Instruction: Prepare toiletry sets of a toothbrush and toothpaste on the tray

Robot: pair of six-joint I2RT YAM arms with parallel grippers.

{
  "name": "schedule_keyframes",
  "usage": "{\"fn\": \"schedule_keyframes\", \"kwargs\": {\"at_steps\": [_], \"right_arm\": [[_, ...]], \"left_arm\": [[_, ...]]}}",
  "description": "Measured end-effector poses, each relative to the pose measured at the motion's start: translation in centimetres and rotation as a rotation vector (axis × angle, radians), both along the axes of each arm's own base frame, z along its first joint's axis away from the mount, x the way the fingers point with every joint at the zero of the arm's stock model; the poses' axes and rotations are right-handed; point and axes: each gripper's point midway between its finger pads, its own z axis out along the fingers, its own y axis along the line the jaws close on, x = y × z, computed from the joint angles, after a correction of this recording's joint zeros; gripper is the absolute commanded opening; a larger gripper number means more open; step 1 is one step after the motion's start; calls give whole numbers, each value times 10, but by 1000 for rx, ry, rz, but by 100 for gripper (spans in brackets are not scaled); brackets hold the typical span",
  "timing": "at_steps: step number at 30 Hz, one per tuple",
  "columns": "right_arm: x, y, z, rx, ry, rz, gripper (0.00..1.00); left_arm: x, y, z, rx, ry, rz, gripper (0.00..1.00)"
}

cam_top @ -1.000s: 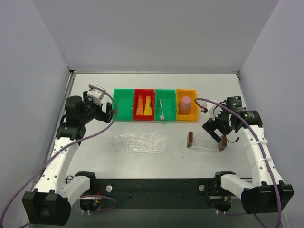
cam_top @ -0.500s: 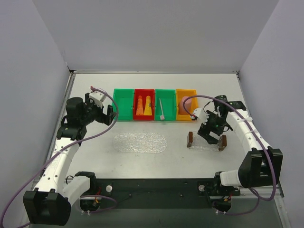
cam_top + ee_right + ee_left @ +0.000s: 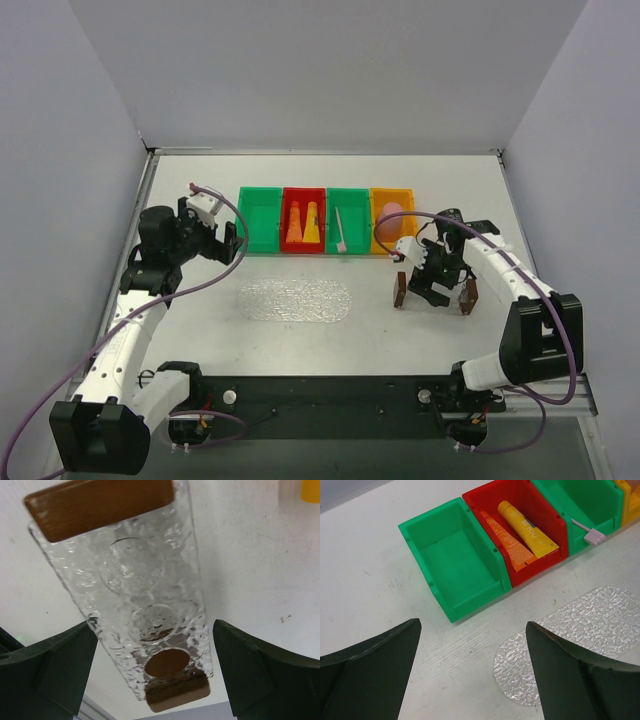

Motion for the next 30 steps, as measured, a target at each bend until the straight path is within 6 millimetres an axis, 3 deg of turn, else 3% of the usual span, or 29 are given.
{"fn": "schedule_keyframes", "kwargs": {"at_steps": [19, 25, 30], "right_arm": [[9, -1, -8, -5, -51, -2, 86], [3, 0, -25, -10, -24, -4, 75], [4, 2, -26, -11, -29, -12, 61]], "left_arm": [[3, 3, -4, 11, -9, 4, 98], [3, 3, -4, 18, -13, 2, 97], [3, 3, -4, 20, -14, 2, 97]]}}
